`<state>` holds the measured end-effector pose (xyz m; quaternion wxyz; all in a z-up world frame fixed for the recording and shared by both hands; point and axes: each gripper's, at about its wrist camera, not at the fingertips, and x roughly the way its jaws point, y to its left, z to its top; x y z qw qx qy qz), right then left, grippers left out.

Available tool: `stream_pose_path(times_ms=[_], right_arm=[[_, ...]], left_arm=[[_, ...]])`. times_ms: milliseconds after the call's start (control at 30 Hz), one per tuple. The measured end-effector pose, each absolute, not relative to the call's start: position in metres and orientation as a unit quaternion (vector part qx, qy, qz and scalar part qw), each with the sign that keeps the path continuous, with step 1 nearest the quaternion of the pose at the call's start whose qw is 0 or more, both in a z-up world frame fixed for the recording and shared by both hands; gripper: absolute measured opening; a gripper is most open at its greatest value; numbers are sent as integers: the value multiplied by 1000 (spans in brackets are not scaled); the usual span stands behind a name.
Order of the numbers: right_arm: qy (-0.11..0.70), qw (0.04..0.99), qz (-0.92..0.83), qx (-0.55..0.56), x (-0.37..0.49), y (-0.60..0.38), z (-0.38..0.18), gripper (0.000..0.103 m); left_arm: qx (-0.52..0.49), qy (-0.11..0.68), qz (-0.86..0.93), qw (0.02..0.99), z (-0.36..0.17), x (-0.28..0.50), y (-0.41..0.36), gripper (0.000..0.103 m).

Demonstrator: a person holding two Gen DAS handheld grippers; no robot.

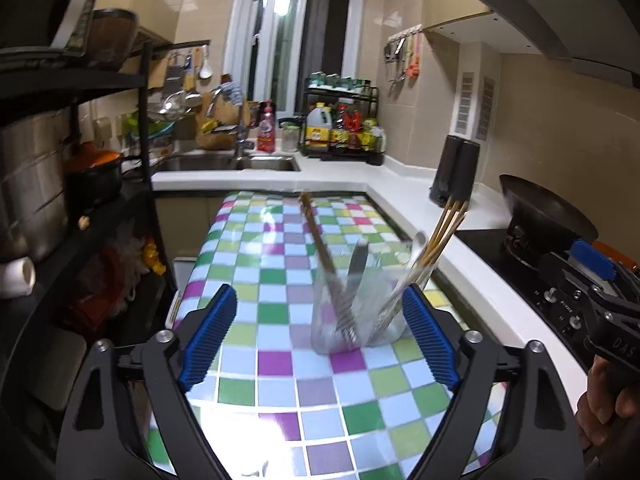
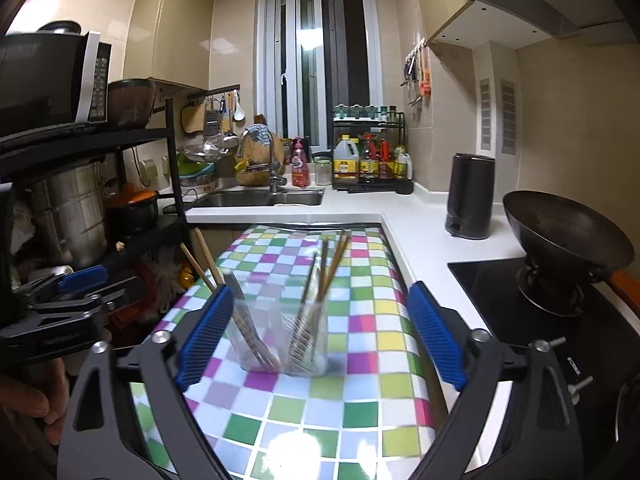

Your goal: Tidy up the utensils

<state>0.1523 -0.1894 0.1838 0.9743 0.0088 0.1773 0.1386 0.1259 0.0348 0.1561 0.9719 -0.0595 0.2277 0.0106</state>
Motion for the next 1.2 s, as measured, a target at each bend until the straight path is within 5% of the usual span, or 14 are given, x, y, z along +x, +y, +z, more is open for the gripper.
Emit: stream_pose_path(times_ms=[467,1200], right_arm=[[196,976,89,-2,160,-197,95,96],[209,974,86,-15,160,-193,85,97]], left_arm=[[-55,250,35,966,86,131,2,90],[-57,263,30,963,73,142,9,93]])
